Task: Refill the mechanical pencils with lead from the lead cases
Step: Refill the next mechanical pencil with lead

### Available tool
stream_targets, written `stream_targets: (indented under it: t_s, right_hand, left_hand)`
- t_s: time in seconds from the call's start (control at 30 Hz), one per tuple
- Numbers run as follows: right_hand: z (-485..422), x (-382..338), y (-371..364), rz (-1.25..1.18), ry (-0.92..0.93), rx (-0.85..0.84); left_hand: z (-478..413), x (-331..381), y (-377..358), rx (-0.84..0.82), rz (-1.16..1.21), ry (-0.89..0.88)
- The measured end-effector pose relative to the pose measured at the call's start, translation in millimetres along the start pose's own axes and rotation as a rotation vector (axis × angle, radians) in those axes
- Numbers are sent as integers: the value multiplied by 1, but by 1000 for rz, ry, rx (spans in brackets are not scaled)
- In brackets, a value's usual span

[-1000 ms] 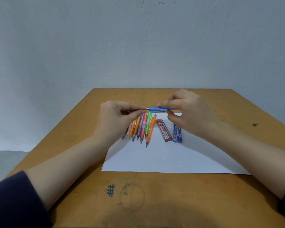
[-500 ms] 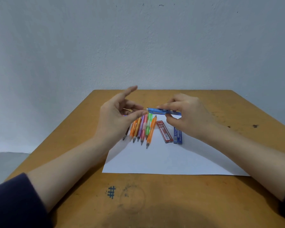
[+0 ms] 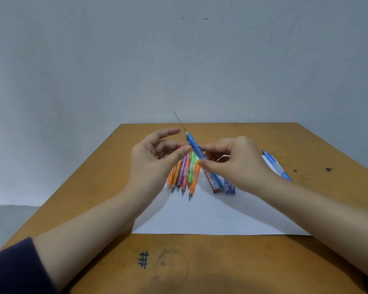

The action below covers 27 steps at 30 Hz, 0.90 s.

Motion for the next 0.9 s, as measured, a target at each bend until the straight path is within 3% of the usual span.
stream_targets:
  t_s: [0.47, 0.67, 0.9]
  right_hand:
    - [11, -4, -11, -336, -27, 58]
    - [6, -1, -1, -331, -26, 62]
    - [-12, 31, 31, -232, -196, 72]
  left_hand:
    - [6, 10, -5, 2, -16, -73]
    - [7, 10, -5, 21, 21, -57]
    - [6, 4, -5, 34, 62, 3]
Point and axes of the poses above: each hand's wrist, its own z-axis away from the middle knuckle, its own y-axis out of the back of the hand, x = y × z, the point moved 8 cm from there along -z, towards the middle knuckle, and after that the axes turned 9 degrees about -x, right-handed, at the moved point
